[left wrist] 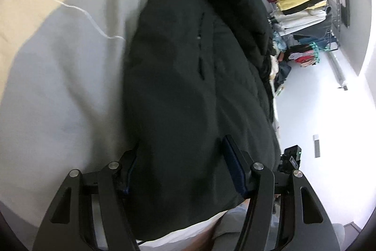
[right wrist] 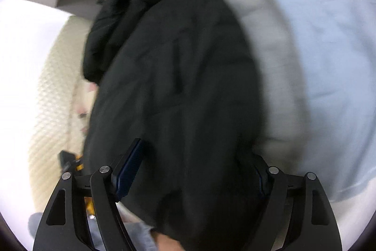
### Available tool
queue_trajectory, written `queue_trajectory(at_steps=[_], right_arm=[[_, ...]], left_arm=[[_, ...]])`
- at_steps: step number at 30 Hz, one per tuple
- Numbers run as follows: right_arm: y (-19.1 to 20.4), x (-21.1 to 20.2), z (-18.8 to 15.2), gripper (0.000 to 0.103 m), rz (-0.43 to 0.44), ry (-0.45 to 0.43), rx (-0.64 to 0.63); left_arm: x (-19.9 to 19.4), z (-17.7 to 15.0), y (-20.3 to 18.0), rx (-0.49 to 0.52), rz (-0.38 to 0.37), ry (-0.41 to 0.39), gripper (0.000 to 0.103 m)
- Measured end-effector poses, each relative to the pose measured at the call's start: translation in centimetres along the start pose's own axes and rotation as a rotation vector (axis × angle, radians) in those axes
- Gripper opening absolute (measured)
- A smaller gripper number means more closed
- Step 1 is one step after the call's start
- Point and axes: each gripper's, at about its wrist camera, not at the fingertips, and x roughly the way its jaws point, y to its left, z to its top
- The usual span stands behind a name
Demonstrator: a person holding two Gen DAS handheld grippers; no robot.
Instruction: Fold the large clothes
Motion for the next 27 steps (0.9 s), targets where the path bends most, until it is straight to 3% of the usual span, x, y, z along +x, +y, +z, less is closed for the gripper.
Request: queue_trajectory(at_steps=[3,4,5,6,8,11,14,19,27], right_arm=[[-0.4,0.3,0.1,0.066,-0.006,-0.034,0.042],[-0.8,0.1,0.1,0.054,0.008,-0.047,0.078],[-1.0,-0.1,0.2,0.04,0.034,-0.061,0.106],[-1.0,-0.4,0.1,0.033,0.045,-0.069,0.11],[0.1,-1.1,0.3,0.016,0.052,-0.089,0.093],[2.1,-2.2,0.8,0.01,0.056,-0.109,0.058],[4.7,-3.9,1.7,0.008,0.101,-0.154,0.015],[8.2,-8.8,3.4,0.006,0.178,-0.25,-0.054],[14.4,-13.8,4.9,0.004,0.183,-0.321,-0.174]], left_arm=[[0.3,0.3,-0.1,-0.026,-0.019,-0.017,0.063],[0.5,0.4,0.1,-0.055,-0.04,-0.022,0.062],[0.6,0.6,0.2,-0.076,-0.056,-0.03,0.055],[0.4,0.7,0.2,-0.092,-0.075,-0.044,0.045],[-0.1,0.7,0.1,-0.114,-0.085,-0.064,0.035],[-1.1,0.8,-0.3,-0.13,-0.103,-0.083,0.018],[-1.9,1.1,-1.8,-0.143,-0.132,-0.116,0.012],[-4.1,2.1,-4.5,-0.149,-0.176,-0.181,0.009],[-8.8,5.2,-8.7,-0.178,-0.155,-0.226,0.009]])
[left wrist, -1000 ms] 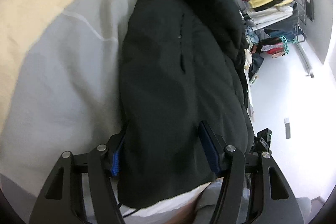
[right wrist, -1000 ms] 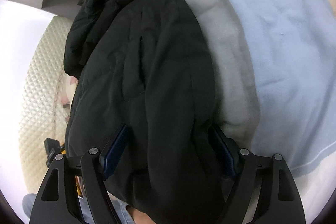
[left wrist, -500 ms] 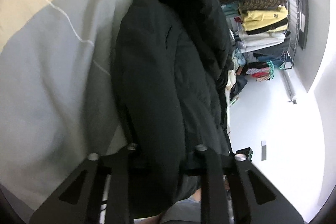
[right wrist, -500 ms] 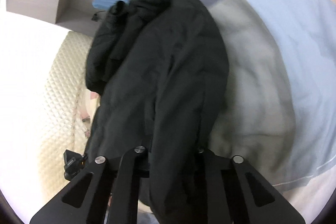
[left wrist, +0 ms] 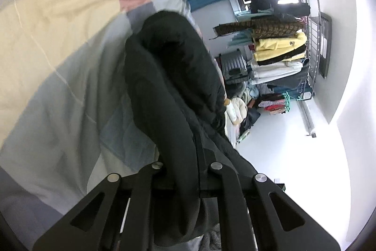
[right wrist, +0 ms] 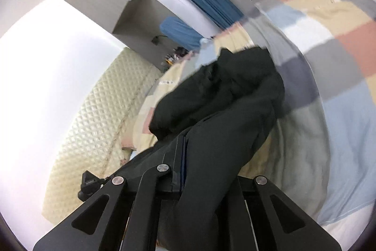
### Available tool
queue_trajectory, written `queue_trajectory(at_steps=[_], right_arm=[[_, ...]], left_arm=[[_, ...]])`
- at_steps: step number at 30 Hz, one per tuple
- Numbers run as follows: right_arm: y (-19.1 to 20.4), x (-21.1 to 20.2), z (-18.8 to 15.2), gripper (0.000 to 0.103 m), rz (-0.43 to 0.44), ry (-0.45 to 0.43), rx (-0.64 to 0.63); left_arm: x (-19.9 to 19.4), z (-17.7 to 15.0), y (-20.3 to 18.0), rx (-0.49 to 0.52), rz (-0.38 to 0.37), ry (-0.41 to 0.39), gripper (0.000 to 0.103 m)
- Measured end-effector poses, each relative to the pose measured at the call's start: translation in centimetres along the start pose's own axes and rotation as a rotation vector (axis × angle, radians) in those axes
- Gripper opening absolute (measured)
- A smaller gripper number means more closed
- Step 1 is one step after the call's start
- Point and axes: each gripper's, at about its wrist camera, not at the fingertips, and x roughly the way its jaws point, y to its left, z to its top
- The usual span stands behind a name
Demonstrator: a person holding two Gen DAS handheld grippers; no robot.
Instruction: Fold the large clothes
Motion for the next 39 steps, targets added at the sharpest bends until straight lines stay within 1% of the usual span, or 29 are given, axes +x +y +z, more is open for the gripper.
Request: queue_trajectory(at_steps=[3,5,7,10,14,16,20,24,27,31,35,37,39], right_arm=[[1.5,-0.9,1.0,0.004,0.027,-0.029,-0.006],[2.5,-1.6,1.5,0.004,0.043,-0.048,-0.007],[3.5,-2.8,1.7,0.004,0.062,-0.069,0.002],[4.8,-5.4,1.4,0.004,0.079,-0.091,-0.004],[6.7,-8.7,-0.3,0.004,0.074,-0.093,-0.035],[7.3,-10.4,-1.3,0.004,0.073,-0.094,-0.03],[8.2,-14.1,-3.8,0.004,0.078,-0.135,-0.005],[8.5,-16.0,-5.4,0.004,0.051,-0.146,0.029],[7.9,-16.2,-5.7,0.004,0.032,-0.146,0.047],[6.8,-15.2,-4.7,0.004,0.031,-0.149,0.074],[5.1,-12.7,-1.8,0.004,0.006,-0.14,0.099],[4.1,-11.3,-0.4,0.004,-0.004,-0.146,0.126],[3.0,-9.6,1.1,0.004,-0.01,-0.145,0.154]], left_arm=[[-1.3,1.0,-3.0,0.047,0.031,-0.009,0.009],[-2.2,1.2,-5.0,0.08,0.035,-0.016,0.009],[-3.1,1.0,-6.4,0.113,0.035,-0.019,0.009],[-4.5,0.3,-7.6,0.129,0.033,-0.004,0.009],[-7.1,-1.4,-8.7,0.146,0.057,0.018,0.009],[-8.2,-2.5,-9.2,0.143,0.054,0.043,0.009],[-10.1,-4.9,-10.5,0.18,0.084,0.071,0.009],[-10.7,-5.7,-10.9,0.176,0.096,0.085,0.009],[-10.3,-5.9,-10.7,0.168,0.093,0.089,0.009],[-9.0,-4.7,-10.5,0.176,0.08,0.084,0.009],[-6.3,-1.8,-10.2,0.133,0.089,0.087,0.009],[-5.0,-0.5,-10.3,0.107,0.102,0.107,0.009],[-3.7,0.9,-10.6,0.102,0.135,0.105,0.01]])
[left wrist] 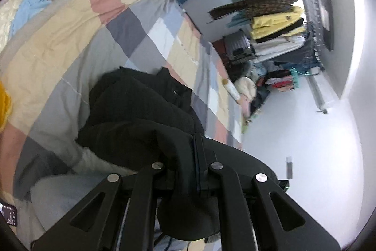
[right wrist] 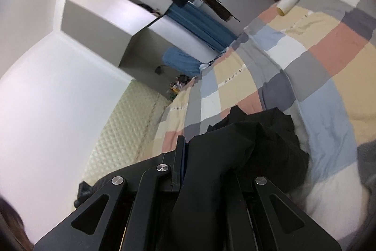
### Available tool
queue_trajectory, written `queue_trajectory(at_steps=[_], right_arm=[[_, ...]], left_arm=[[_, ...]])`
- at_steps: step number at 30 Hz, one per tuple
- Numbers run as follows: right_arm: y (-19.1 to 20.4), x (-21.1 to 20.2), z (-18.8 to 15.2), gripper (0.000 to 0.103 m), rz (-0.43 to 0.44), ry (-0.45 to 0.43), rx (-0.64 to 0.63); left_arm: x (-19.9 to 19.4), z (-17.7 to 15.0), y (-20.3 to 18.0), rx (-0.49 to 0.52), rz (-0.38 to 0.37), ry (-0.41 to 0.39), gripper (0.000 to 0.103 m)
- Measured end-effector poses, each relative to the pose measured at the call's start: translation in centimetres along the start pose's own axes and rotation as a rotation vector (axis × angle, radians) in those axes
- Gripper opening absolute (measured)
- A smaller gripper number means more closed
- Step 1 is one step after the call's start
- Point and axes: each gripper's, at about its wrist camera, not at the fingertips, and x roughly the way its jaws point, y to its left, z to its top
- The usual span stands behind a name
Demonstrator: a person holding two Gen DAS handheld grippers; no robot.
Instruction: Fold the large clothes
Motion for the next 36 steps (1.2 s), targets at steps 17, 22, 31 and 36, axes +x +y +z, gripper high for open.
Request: queue_trajectory(at_steps=[17,22,31,36], right_arm=[[-10.7,15.7,6.7,0.005,-0.324,0.034,0.246],[-13.6,21.0,7.4,0.005,-0.397,0.1,0.259],[-19.1,27.6,6.5,0.005,-0.447,0.176,0.334],[-20.4,27.5,5.8,0.007,-0.373,0.176,0.414]], left_arm=[[11.2,10.5,2.3,-0.031,0.51,-0.114,0.009],[18.3,11.6,5.4,-0.054,0.545,-0.022,0.005],[26.8,12.4,8.7,-0.062,0.575,0.097,0.005],[26.4,11.9,9.0,-0.053,0.557,0.09,0.005]])
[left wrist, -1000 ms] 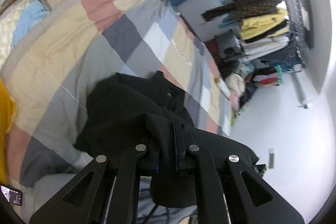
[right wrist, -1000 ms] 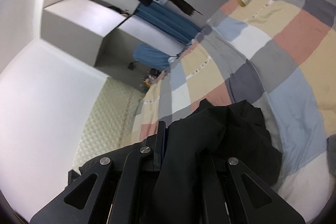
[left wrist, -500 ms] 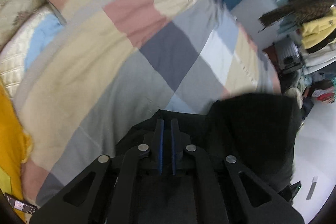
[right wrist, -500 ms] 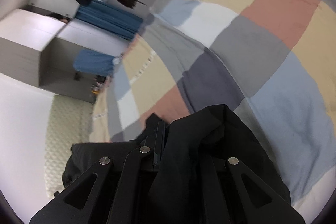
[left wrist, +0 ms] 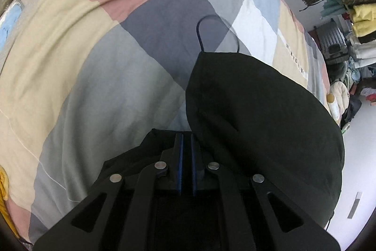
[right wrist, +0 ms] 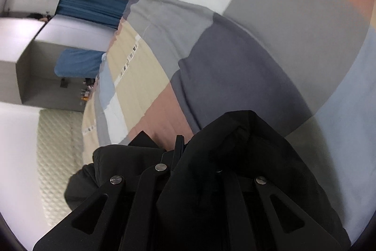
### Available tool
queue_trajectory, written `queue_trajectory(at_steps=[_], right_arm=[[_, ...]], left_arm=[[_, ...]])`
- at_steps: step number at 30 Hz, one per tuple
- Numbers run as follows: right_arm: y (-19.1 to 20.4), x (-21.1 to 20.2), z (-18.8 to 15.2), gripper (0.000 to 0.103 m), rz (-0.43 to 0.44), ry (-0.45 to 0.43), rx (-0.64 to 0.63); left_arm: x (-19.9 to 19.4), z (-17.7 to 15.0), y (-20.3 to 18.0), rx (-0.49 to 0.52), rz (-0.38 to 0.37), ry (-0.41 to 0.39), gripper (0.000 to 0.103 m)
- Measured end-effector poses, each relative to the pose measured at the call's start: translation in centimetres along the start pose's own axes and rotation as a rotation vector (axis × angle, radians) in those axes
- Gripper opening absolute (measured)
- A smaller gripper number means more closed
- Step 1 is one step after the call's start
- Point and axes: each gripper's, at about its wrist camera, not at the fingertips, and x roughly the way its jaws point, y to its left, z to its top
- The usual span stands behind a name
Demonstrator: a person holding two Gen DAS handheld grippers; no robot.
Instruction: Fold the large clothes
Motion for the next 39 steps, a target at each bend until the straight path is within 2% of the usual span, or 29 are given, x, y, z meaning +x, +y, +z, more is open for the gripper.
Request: queue_trajectory(at_steps=[1,3,5,7,8,10,12,13,14,16,18,20,22,25,30,34,39], right_arm=[[-0.1,-0.4,-0.1,0.01,0.019,0.006,0.01],[0.0,-1.3,-0.4,0.024,0.076,0.015,0.019],[0.3,-2.7,-0.9,0.045,0.122,0.016,0.003],[1.1,-4.9,-2.1,0.069,0.184,0.007,-0.02],[1.6,-6.0,-2.8,0.077,0.205,-0.003,-0.032],[2.9,-7.8,-4.0,0.082,0.222,-0.028,-0.084],[4.6,-10.2,-5.5,0.084,0.209,-0.083,-0.198],[5.4,-11.1,-6.1,0.084,0.185,-0.116,-0.257],[6.0,-12.0,-6.9,0.086,0.158,-0.158,-0.325],[7.0,-13.4,-8.5,0.094,0.086,-0.252,-0.456],[7.3,-13.6,-9.7,0.103,0.012,-0.318,-0.535],[6.9,-13.0,-10.2,0.103,-0.053,-0.339,-0.588],[6.7,-11.7,-10.1,0.103,-0.12,-0.322,-0.628],[5.2,-10.0,-9.0,0.103,-0.165,-0.293,-0.624],[2.0,-7.2,-6.3,0.103,-0.182,-0.215,-0.518],[0.4,-5.9,-5.1,0.103,-0.149,-0.171,-0.455],[0.5,-4.3,-5.7,0.103,-0.173,-0.109,-0.501]], left_arm=[[-0.3,-0.3,0.2,0.008,-0.002,-0.004,0.005],[-1.4,-0.7,-0.1,0.031,-0.006,-0.017,0.005],[-2.7,-0.9,-0.3,0.052,-0.032,-0.031,0.005],[-4.0,-1.8,0.5,0.054,-0.102,-0.038,0.005],[-4.9,-2.4,1.2,0.058,-0.141,-0.047,0.006],[-6.5,-3.4,2.1,0.062,-0.197,-0.081,0.016],[-8.3,-4.2,3.0,0.053,-0.247,-0.124,0.053],[-9.1,-4.7,3.6,0.055,-0.283,-0.155,0.063],[-10.3,-5.5,4.2,0.069,-0.338,-0.195,0.078],[-11.5,-6.4,4.2,0.099,-0.378,-0.252,0.082],[-11.9,-7.0,3.9,0.145,-0.359,-0.288,0.082],[-11.6,-7.8,3.3,0.196,-0.3,-0.308,0.082],[-10.3,-8.0,2.1,0.248,-0.23,-0.315,0.082],[-8.4,-8.6,1.2,0.308,-0.158,-0.315,0.082],[-7.7,-9.1,1.2,0.342,-0.156,-0.347,0.082],[-7.1,-9.1,1.0,0.355,-0.163,-0.354,0.082],[-6.6,-9.7,0.6,0.366,-0.153,-0.359,0.082]])
